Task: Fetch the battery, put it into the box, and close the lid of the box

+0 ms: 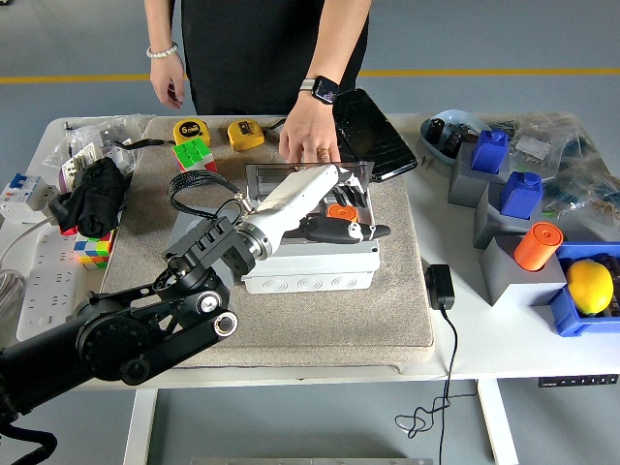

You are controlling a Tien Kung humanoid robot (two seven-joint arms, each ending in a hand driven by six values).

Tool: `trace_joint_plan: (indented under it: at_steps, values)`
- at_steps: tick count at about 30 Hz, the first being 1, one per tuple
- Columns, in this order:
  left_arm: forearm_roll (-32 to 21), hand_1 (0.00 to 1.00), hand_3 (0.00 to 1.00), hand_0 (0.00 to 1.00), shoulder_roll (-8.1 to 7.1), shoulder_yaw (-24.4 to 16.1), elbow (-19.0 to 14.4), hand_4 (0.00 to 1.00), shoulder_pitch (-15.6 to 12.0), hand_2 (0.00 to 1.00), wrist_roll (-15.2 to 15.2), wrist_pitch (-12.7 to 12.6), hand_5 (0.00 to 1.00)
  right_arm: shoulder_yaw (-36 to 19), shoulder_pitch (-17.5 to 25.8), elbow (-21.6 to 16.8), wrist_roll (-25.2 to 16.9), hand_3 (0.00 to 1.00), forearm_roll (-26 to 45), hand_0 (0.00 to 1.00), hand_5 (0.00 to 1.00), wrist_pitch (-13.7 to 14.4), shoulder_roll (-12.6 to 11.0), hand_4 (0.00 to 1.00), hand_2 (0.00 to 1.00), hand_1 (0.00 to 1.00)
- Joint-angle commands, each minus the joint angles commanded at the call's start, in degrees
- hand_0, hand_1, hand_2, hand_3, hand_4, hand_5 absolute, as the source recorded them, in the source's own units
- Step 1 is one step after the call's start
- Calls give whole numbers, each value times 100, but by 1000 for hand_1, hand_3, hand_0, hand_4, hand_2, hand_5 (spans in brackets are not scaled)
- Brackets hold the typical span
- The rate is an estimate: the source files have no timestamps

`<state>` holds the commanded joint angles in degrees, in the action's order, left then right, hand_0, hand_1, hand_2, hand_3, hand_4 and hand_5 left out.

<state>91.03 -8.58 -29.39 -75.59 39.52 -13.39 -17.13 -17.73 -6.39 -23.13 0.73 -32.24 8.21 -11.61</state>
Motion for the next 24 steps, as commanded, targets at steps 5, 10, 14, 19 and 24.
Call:
trace_joint_plan:
  at_steps: [5,10,14,19,24]
  values:
    - [-372,621,501,416,21,82,183,998,14,572,192,-51,616,2,0,-12,1,633,-12,716,575,-1,1,997,675,672]
    - [-517,644,512,498,27,115,297,998,5,585,286,-91,615,3,-2,-9,2,633,-11,716,575,-2,6,997,675,672]
    - [-541,644,512,498,26,133,301,998,-1,585,375,-168,615,0,-3,-8,2,633,-14,716,575,-1,3,997,675,672]
    - [-579,658,511,505,32,175,389,998,-3,583,341,-138,615,-2,-9,-20,1,633,-22,718,574,-2,4,997,675,671]
    - [-605,653,507,483,8,243,542,998,-17,578,334,-130,617,-36,-13,-43,1,633,-55,717,574,-1,5,997,675,671]
